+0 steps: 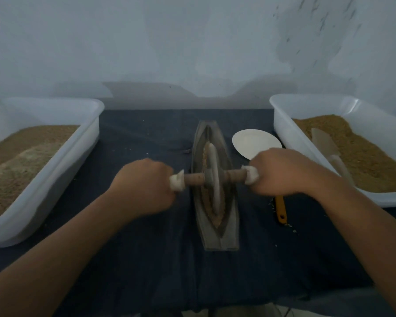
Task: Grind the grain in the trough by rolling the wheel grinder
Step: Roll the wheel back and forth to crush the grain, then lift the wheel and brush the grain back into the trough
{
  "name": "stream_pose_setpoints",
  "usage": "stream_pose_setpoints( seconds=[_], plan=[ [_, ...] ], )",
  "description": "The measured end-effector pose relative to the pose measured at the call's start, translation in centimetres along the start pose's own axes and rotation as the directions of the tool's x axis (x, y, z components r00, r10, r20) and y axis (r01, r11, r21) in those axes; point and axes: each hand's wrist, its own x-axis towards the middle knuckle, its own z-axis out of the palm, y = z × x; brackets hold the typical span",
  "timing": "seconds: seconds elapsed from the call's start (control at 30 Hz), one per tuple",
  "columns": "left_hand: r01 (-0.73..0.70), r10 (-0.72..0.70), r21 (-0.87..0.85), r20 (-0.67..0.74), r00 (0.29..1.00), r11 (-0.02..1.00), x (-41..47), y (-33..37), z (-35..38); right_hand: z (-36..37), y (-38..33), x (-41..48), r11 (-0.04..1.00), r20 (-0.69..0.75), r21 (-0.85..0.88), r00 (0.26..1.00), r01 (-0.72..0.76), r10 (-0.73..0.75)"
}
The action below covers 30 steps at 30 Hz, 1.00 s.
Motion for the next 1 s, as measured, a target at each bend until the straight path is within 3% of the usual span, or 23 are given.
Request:
stream_pose_setpoints(
  seconds=[0.07,0.23,0.33,0.43,0.5,0.57,0.63,0.7,0.77,0.83,0.9,0.97,1.0],
  plan=[
    [-0.015,0.019,0.039,-0.085,0.996,0.999,-0.7,0.1,0.4,0.1,0.2,-0.2,0.999,0.080,0.041,0.997,0.000,-0.004],
    [0.189,-0.188,-0.032,0.038,0.981,0.981,6.6,0.2,0.0,-0.3,-0.2,5.7,0.988,-0.282,-0.086,0.955,-0.125,0.097],
    [0.255,-0.252,-0.089,0.044,0.967,0.963,8.8,0.2,-0.1,-1.6,-1.0,6.8,0.967,-0.435,-0.214,0.900,-0.137,0.031],
    [0.205,-0.204,-0.074,0.026,0.979,0.976,6.7,0.4,0.0,-1.6,-1.0,5.2,0.978,-0.309,-0.170,0.949,-0.122,0.065],
    [0.110,-0.110,-0.020,0.008,0.994,0.994,4.6,0.3,0.1,-1.0,-0.8,3.1,0.989,-0.048,-0.075,0.991,-0.126,0.123],
    [0.042,-0.042,0.021,0.003,0.999,0.999,2.8,0.3,0.0,-0.9,-1.0,1.0,0.993,0.152,0.011,0.982,-0.118,0.115],
    [0.026,-0.026,0.026,0.031,0.999,0.999,2.0,0.6,-0.2,-1.5,-1.6,-0.6,0.996,0.154,0.062,0.987,-0.064,0.054],
    [0.061,-0.060,-0.016,0.056,0.997,0.998,1.7,0.8,0.0,-2.8,-2.2,-2.0,0.994,0.084,0.111,0.996,0.011,-0.020],
    [0.116,-0.112,-0.096,0.044,0.993,0.989,1.4,0.6,0.8,-4.2,-2.4,-3.4,0.957,-0.044,0.279,0.996,0.082,-0.072],
    [0.136,-0.141,-0.152,-0.027,0.990,0.979,0.6,0.3,1.8,-5.4,-2.2,-5.0,0.819,-0.313,0.540,0.949,0.193,-0.018],
    [0.136,-0.162,-0.191,-0.124,0.979,0.972,-0.1,0.2,2.8,-5.6,-1.6,-6.6,0.703,-0.551,0.660,0.806,0.263,0.217],
    [0.144,-0.190,-0.235,-0.187,0.964,0.961,-0.3,0.3,3.2,-4.3,-0.7,-7.7,0.621,-0.592,0.744,0.671,0.244,0.446],
    [0.147,-0.203,-0.264,-0.200,0.958,0.953,-0.3,0.3,3.3,-3.3,-0.3,-7.9,0.556,-0.539,0.803,0.659,0.214,0.525]
  ],
)
